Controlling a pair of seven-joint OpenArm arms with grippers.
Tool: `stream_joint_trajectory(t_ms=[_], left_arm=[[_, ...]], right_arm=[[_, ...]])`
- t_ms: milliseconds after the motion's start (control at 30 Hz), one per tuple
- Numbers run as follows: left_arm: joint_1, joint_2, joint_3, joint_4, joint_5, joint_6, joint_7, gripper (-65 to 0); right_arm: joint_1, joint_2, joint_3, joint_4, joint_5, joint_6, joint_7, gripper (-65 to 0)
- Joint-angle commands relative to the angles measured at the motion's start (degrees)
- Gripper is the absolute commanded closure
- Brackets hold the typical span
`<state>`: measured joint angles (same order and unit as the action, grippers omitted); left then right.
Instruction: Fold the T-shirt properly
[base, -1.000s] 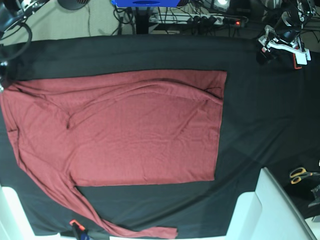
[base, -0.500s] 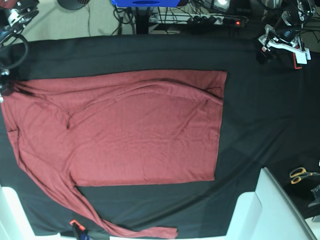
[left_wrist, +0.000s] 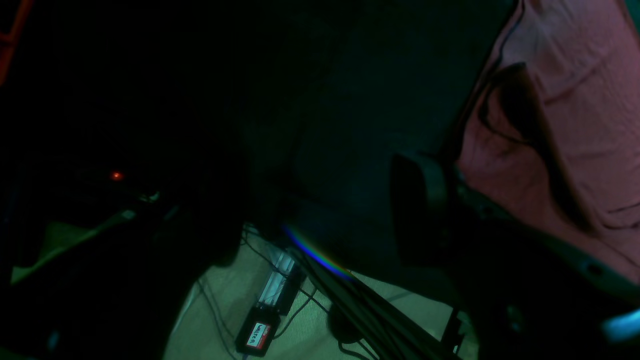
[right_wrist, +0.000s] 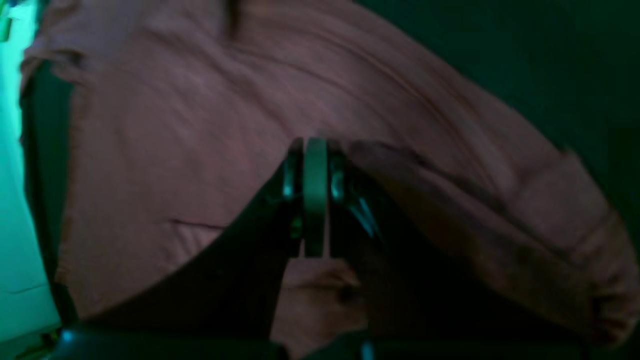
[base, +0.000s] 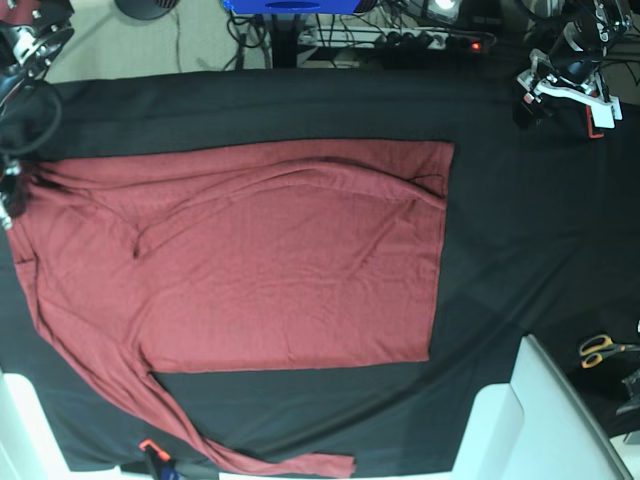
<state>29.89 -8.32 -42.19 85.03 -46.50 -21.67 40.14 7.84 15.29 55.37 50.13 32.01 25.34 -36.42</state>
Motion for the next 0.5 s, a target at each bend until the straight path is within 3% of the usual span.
stream_joint_trajectory(t_ms=[0, 100, 200, 267, 333, 400, 467], left_arm=[[0.5, -0.7, -0.5, 0.7, -0.8, -0.5, -0.7, -42.6], [0.4, -0.7, -0.5, 0.7, -0.8, -0.5, -0.7, -42.6], [0.0, -0.7, -0.5, 0.7, -0.8, -0.5, -0.8, -42.6], [0.0, -0.7, -0.3, 0.7, -0.8, -0.5, -0.8, -42.8], [-0.1, -0.7, -0.2, 0.7, -0.8, -0.5, -0.8, -42.8], [-0.1, -0.7, -0.2, 0.7, -0.8, -0.5, -0.8, -42.8], [-0.2, -0.7, -0.2, 0.7, -0.8, -0.5, -0.8, -42.8]], right_arm=[[-0.1, 1.6, 0.3, 5.3, 1.9, 2.4, 1.4, 0.0], [-3.9, -1.2, 1.2, 17.0, 2.0, 6.3, -2.1, -0.2], [-6.2, -5.8, 8.4, 26.1, 2.0, 6.2, -9.8, -1.1], [-6.2, -8.3, 14.6, 28.6, 2.0, 6.3, -17.2, -7.2], [-6.2, -9.8, 19.0, 29.0, 2.0, 6.5, -23.5, -17.9], [-6.2, -10.7, 20.9, 28.9, 2.0, 6.5, -25.1, -28.5], [-6.2, -11.7, 21.8, 28.2, 1.7, 6.5, -23.2, -38.7]])
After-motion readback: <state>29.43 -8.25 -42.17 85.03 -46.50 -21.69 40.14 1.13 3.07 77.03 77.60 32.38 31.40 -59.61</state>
